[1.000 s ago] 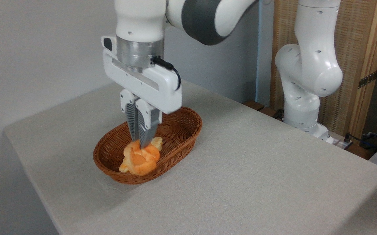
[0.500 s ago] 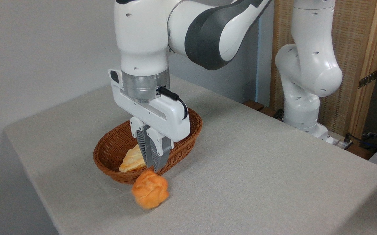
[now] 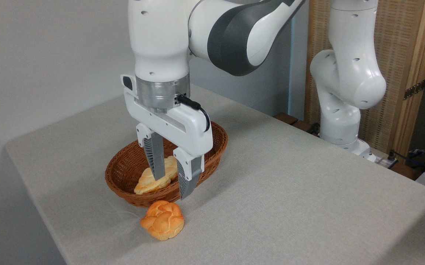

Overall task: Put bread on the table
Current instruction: 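Open the gripper to release the roll beside the basket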

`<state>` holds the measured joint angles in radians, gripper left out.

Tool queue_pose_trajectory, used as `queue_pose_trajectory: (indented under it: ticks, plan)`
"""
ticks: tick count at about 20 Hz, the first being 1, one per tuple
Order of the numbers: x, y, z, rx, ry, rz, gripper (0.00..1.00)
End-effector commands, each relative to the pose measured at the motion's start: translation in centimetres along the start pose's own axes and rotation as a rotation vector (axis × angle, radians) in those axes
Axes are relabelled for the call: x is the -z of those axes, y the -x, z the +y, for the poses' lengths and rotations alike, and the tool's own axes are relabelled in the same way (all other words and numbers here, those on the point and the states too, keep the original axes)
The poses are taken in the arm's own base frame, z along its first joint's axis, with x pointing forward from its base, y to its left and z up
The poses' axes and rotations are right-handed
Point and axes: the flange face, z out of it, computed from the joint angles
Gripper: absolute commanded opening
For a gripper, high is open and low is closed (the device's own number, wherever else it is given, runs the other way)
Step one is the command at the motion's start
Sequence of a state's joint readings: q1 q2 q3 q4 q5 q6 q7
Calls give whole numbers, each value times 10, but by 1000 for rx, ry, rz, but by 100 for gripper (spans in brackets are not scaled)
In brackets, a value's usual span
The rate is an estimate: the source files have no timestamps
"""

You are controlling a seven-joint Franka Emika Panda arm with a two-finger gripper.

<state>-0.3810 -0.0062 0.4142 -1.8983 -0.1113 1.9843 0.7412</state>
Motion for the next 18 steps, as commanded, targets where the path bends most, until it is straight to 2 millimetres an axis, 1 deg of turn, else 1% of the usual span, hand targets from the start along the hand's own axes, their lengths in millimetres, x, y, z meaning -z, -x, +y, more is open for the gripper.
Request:
queue_pose_trajectory:
  ticks: [1,4,6,9,11,12,13,14,16,18]
  plan:
    - [27,-14,11,21,-17,31,100]
    - [33,-32,31,4,-22,43,100]
    - [32,-40,43,-1,-19,42,100]
    - [30,-57,70,-23,-12,38,100]
    - [26,-60,82,-23,6,14,100]
    - [24,-61,86,-29,16,-1,100]
    - [29,-60,88,-32,15,5,100]
    - [39,-62,88,-33,7,21,100]
    - [51,-65,87,-33,1,39,100]
    - [59,-66,86,-35,-4,52,100]
